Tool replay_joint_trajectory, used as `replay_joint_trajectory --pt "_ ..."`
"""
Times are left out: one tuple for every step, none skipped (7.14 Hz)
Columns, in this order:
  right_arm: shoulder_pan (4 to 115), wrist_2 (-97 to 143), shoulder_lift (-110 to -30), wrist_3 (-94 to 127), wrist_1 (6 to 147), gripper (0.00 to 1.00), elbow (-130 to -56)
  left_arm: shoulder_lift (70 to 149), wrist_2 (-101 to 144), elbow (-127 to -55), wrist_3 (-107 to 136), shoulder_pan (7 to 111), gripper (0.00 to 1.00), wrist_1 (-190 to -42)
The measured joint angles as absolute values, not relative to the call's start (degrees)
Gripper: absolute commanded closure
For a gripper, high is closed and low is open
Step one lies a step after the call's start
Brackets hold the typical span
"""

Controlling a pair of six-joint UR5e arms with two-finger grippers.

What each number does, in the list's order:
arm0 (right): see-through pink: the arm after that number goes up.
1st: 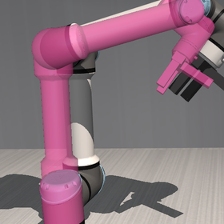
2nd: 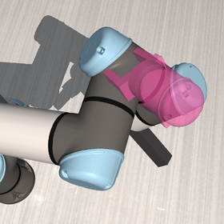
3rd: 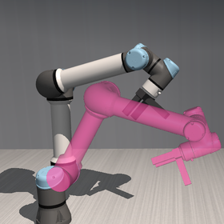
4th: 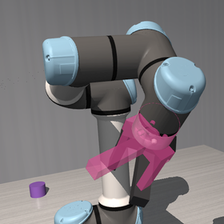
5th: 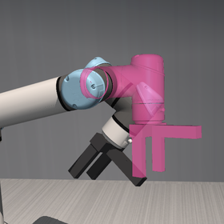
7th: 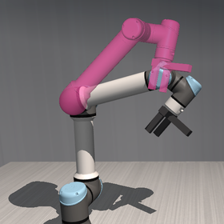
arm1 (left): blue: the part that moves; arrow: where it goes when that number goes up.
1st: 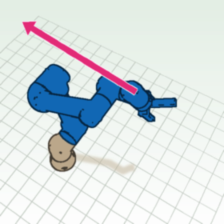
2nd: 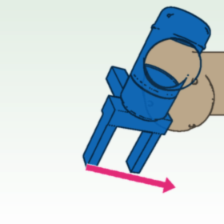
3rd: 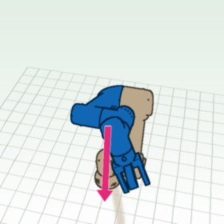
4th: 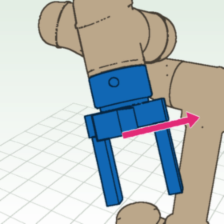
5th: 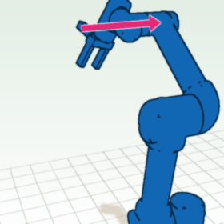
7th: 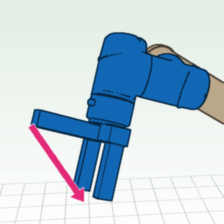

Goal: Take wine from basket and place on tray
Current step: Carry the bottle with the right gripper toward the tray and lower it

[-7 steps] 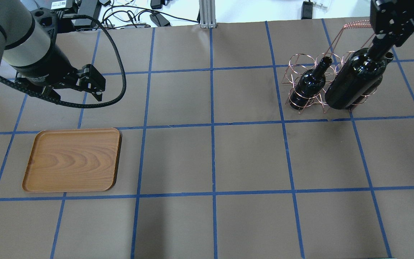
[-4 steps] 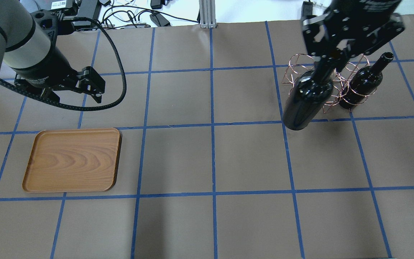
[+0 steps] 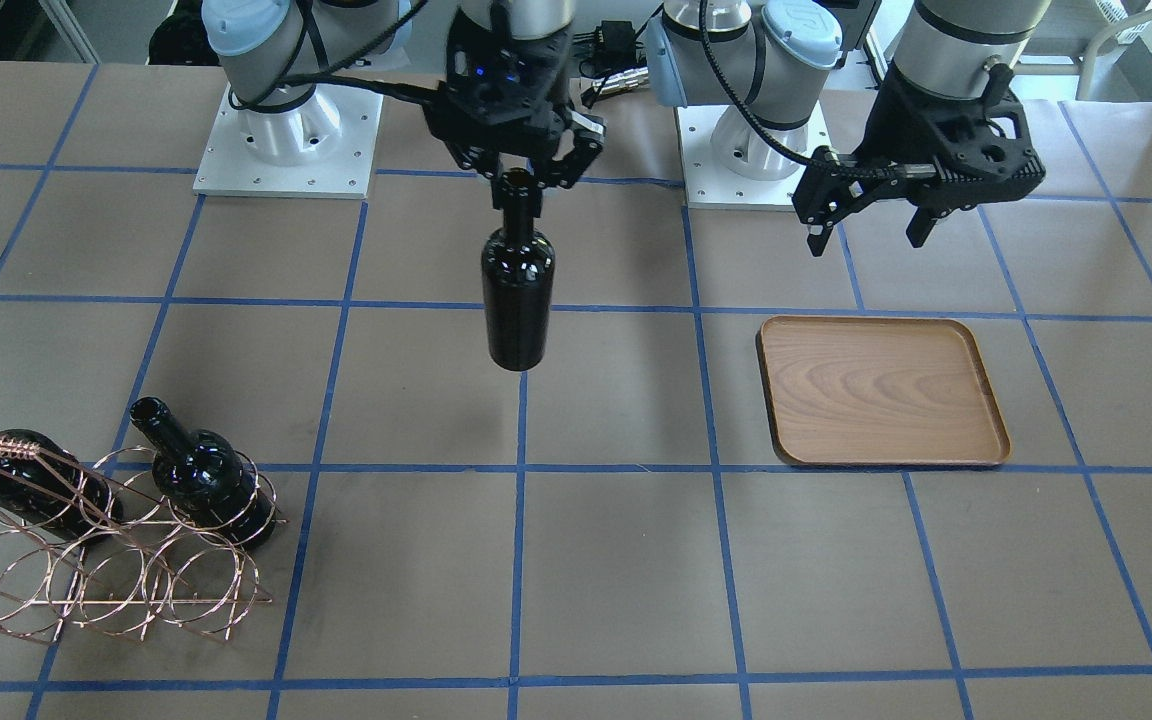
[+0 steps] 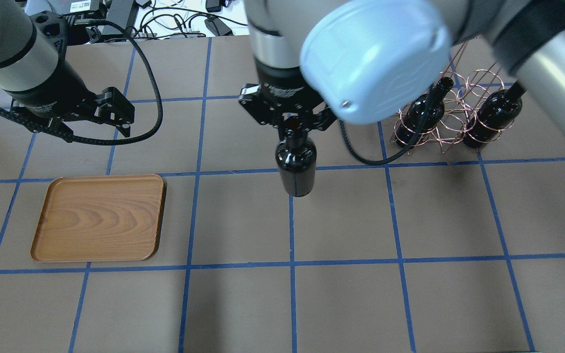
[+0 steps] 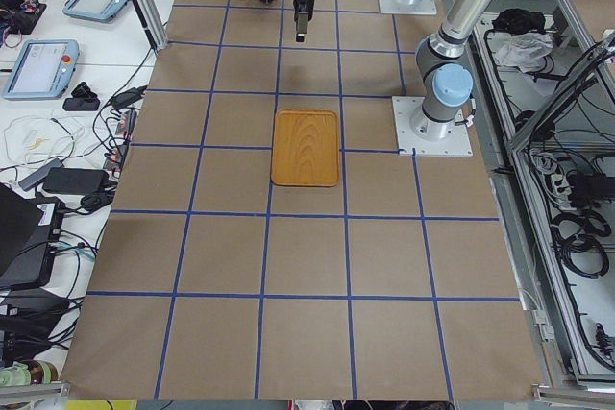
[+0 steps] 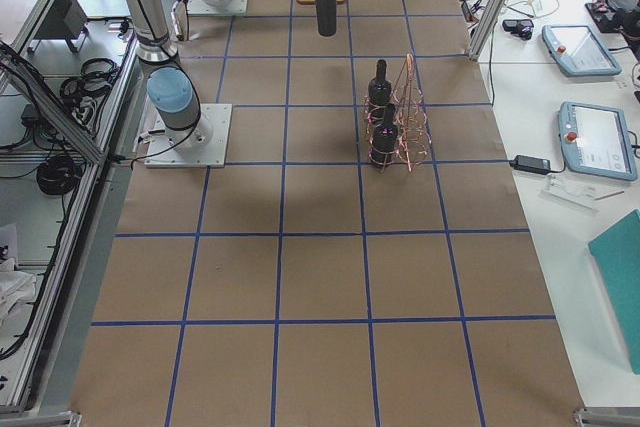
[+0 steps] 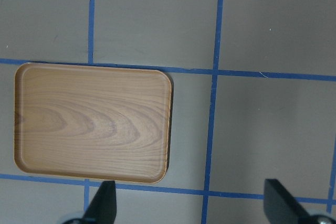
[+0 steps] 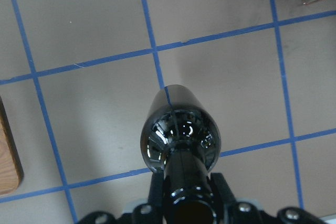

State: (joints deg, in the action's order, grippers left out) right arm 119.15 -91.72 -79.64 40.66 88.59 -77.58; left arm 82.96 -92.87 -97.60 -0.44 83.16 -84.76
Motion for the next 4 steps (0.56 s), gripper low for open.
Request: replay_joint_trajectory --pt "121.3 -91.2 -77.2 43.3 93.0 1.0 -79.2 82.9 -92.9 -97.5 -0.5 81.3 0.0 -84.9" --pt "122.3 -89.8 -75.5 45.2 95.7 1.0 -80.5 82.9 -92.9 -97.4 -0.5 79.8 0.0 -85.1" --pt "122.9 -88.6 -74.4 47.1 96.9 1.0 -81.3 82.9 -92.9 -97.4 -0.7 78.4 0.0 -85.1" --pt "123.1 -87.9 -73.5 48.2 97.5 1.0 -81.7 82.9 -93.0 -97.3 -0.9 77.0 0.0 -85.1"
